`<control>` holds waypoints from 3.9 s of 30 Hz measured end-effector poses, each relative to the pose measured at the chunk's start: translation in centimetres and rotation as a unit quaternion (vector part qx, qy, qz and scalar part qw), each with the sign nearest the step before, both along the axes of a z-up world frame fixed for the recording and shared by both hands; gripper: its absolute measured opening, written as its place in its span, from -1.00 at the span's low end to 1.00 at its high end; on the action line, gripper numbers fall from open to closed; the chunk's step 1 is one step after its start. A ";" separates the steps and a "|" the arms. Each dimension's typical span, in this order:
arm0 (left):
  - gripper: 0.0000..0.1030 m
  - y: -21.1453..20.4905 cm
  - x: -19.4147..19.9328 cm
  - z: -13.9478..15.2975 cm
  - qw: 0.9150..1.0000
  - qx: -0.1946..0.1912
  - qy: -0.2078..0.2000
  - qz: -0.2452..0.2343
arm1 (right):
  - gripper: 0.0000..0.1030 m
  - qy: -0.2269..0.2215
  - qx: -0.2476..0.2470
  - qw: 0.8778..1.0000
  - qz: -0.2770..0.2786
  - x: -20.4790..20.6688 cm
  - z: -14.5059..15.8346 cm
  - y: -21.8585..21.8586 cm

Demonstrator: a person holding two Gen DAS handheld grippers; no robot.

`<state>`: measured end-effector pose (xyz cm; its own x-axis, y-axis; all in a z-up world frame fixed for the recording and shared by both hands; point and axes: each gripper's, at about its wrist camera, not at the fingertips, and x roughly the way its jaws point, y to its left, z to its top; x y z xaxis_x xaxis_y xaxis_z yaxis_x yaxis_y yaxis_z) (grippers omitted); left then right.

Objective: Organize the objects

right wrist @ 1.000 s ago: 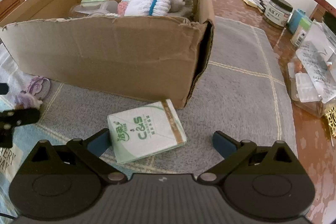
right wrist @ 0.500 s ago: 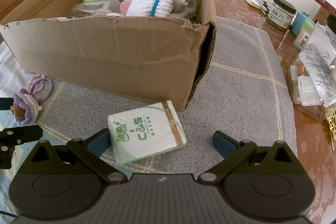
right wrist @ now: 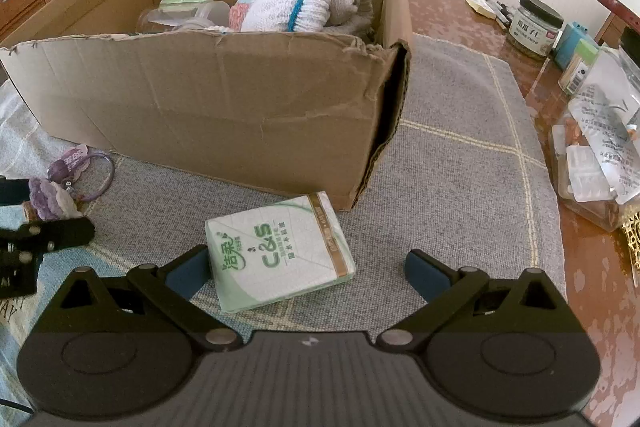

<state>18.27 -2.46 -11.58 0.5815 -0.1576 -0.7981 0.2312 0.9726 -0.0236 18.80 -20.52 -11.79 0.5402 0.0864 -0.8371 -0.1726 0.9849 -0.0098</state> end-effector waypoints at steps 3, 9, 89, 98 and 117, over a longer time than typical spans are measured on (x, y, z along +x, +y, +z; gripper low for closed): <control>0.19 -0.1 -0.5 0.0 1.000 0.006 -0.008 -0.011 | 1.00 0.000 0.000 1.000 0.000 0.0 0.0 0.0; 0.01 -0.1 -0.2 0.1 1.000 0.003 -0.010 -0.014 | 1.00 0.004 -0.001 1.000 0.020 0.5 0.1 0.1; 0.97 5.1 10.1 15.8 0.997 0.032 -0.071 -0.020 | 1.00 -0.037 -0.011 0.998 0.058 7.7 17.1 4.8; 0.97 3.9 6.5 11.2 0.998 0.021 0.014 0.051 | 1.00 0.002 -0.015 0.999 -0.051 5.5 12.9 4.3; 0.97 3.9 3.8 13.0 0.996 0.017 0.044 0.080 | 1.00 0.043 0.031 0.993 -0.105 1.3 13.7 4.4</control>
